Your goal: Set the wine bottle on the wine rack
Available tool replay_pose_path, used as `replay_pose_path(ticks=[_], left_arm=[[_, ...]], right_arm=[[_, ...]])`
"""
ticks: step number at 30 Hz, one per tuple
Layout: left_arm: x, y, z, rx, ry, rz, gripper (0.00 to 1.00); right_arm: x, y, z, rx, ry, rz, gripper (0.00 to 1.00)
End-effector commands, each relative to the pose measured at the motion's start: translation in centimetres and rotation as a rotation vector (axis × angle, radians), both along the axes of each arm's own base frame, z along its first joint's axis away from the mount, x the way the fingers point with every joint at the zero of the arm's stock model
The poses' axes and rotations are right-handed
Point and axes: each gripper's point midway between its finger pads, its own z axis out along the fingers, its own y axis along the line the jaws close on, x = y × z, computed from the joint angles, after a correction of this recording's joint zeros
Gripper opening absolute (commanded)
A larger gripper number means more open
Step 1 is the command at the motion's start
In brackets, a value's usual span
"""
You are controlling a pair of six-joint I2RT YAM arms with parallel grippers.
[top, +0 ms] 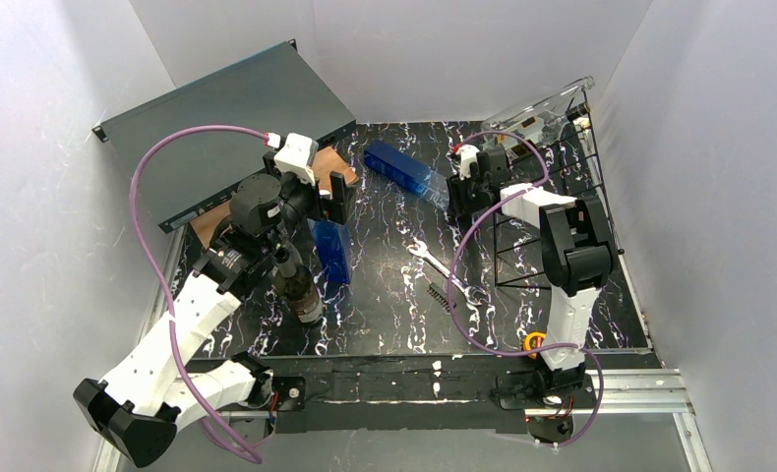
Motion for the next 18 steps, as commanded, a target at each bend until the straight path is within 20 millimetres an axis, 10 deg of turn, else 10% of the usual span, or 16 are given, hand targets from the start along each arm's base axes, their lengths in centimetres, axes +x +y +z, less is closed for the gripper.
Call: replay_pose_path(ticks=[1,18], left_arm=[[0.2,-0.1,1.3,-0.009,-0.029,0.001,0.99],[-0.2,-0.3,1.6,-0.014,-0.027,-0.016,0.99]], right_arm=[[1.2,1.0,2.8,0.041,-0.083,0.0,0.54],[-2.1,3.0,10.0,0.093,-0.189,-0.061,0.07]])
